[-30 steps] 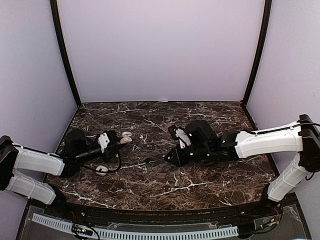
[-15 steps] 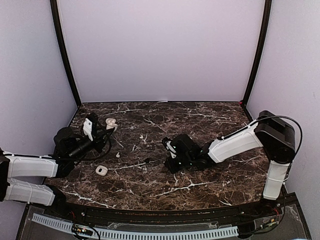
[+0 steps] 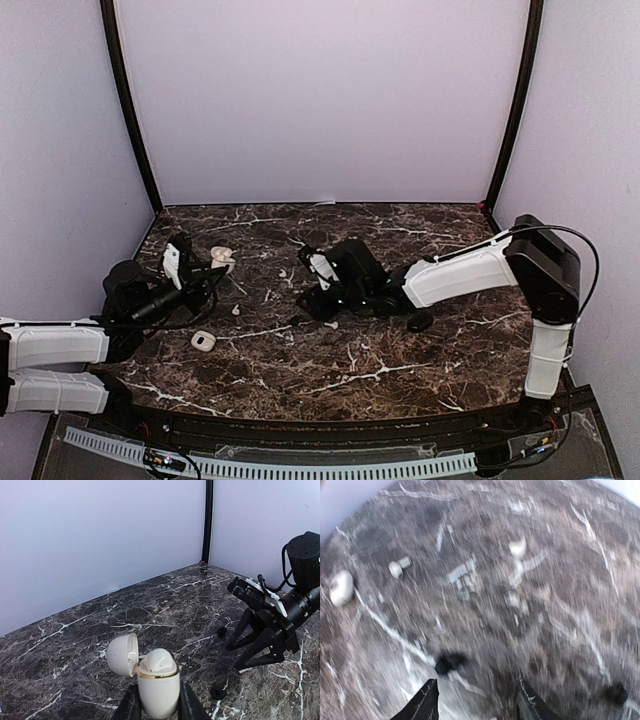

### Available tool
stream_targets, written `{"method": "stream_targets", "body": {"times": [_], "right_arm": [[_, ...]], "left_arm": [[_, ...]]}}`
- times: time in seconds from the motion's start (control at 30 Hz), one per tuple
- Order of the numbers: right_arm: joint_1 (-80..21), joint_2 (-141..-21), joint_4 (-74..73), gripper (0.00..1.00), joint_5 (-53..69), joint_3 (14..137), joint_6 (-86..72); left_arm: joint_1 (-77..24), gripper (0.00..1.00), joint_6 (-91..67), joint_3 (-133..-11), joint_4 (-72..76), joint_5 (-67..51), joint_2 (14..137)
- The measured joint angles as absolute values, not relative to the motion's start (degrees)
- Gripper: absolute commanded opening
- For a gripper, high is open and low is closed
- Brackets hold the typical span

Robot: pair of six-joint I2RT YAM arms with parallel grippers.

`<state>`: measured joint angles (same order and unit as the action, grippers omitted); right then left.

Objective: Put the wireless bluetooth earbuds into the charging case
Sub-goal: Place the left earbud at the center of the board, then pick up the right earbud from the center of the board.

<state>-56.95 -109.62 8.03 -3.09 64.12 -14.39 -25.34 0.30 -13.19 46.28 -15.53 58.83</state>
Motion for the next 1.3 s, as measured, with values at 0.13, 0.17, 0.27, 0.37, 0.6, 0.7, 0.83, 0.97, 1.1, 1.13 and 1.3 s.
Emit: {"method": "stream_targets", "body": {"times": [0.13,0.17,0.27,0.37,0.6,0.7,0.83,0.97,1.1,1.13,1.3], "right_arm": [[-56.8,-113.9,10.7,0.53,-2.2,71.3,-12.7],[-56.7,-115.0,11.0,0.53,-2.1,72.5,-12.6],[-56.4,-120.1,10.0,0.54,-2.9,78.6,-12.6],[-56.1,-126.1,7.1,0.56,-5.3,86.3,-13.0],[-55.4,-133.1,2.5,0.51,-10.2,93.3,-14.2],[-54.9,-135.0,0.6,0.5,-10.7,95.6,-14.6],[-54.7,-137.1,-0.9,0.49,-11.6,99.0,-14.6],[-54.7,-139.0,-1.4,0.47,-12.7,101.5,-14.0],[-54.7,-140.4,-1.4,0.41,-13.8,103.5,-13.6],[-54.7,-140.7,-1.4,0.39,-14.0,104.0,-13.4],[-54.7,-142.9,-1.3,0.32,-14.8,107.1,-12.4]], "left_arm": [[-25.3,0.0,-1.4,-11.9,46.3,-15.4,56.9],[-25.3,0.0,-1.8,-11.6,46.3,-15.3,56.4],[-25.3,0.0,-2.8,-11.4,45.6,-14.9,55.5],[-25.3,0.0,-3.7,-11.4,44.3,-14.1,54.9],[-25.2,0.0,-4.6,-11.4,43.5,-14.1,54.2],[-25.2,0.0,-4.8,-11.4,43.5,-14.2,54.1],[-25.2,0.0,-5.0,-11.4,43.5,-14.2,54.1],[-25.2,0.0,-5.0,-11.4,43.5,-14.3,54.1],[-25.2,0.0,-4.9,-11.4,43.5,-14.4,54.1],[-25.2,0.0,-4.9,-11.4,43.5,-14.4,54.1],[-25.2,0.0,-4.9,-11.4,43.5,-14.5,54.1]]}}
